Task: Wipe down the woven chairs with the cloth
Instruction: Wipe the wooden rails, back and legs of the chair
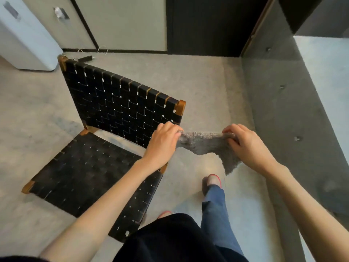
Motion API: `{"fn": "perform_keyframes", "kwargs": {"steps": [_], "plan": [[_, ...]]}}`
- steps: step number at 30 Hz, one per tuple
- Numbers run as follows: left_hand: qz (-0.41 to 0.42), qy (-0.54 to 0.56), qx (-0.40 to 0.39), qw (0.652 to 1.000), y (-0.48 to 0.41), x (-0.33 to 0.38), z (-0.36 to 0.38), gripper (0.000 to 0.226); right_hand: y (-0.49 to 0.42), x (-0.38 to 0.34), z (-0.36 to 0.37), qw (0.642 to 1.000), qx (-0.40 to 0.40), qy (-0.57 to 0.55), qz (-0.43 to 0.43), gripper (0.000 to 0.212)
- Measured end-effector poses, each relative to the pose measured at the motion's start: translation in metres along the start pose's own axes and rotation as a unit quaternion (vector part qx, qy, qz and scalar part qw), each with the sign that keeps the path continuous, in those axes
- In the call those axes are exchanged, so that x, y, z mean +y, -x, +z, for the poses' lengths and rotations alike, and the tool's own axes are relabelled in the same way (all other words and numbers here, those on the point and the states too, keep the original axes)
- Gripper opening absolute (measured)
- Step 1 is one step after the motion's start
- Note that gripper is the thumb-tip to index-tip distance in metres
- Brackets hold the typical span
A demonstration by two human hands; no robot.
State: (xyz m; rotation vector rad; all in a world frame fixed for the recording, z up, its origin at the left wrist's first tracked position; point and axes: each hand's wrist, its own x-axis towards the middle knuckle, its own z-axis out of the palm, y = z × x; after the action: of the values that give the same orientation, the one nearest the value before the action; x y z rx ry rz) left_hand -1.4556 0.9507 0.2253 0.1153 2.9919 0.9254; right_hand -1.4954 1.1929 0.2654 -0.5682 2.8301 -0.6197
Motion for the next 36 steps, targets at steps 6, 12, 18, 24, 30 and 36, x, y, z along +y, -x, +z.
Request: {"fn": "perform_keyframes", "kwargs": {"steps": [6, 12, 18, 24, 30, 36], "plan": [[-0.143, -0.005, 0.046, 0.989, -0.053, 0.018, 0.019, 0.026, -0.106, 0.060, -0.017, 0.992, -0.077, -0.045, -0.088, 0.021], [-0.260, -0.014, 0.160, 0.952, -0.090, 0.027, 0.011, 0.026, -0.194, 0.065, -0.031, 0.971, -0.130, -0.098, -0.173, 0.017], [-0.323, -0.027, 0.321, 0.890, -0.112, 0.009, 0.011, 0.025, -0.268, 0.028, -0.013, 0.956, -0.060, -0.132, -0.254, 0.014], [-0.365, 0.101, 0.269, 0.885, -0.112, -0.024, 0.053, 0.026, -0.284, 0.045, 0.051, 0.931, -0.241, -0.069, -0.264, 0.021], [-0.381, 0.149, 0.159, 0.899, -0.103, -0.048, 0.091, 0.023, -0.282, 0.043, 0.092, 0.885, -0.398, -0.199, -0.137, 0.028], [-0.444, 0.206, 0.116, 0.864, -0.114, -0.057, 0.104, 0.023, -0.287, 0.019, 0.136, 0.934, -0.326, 0.044, -0.138, 0.062]]}}
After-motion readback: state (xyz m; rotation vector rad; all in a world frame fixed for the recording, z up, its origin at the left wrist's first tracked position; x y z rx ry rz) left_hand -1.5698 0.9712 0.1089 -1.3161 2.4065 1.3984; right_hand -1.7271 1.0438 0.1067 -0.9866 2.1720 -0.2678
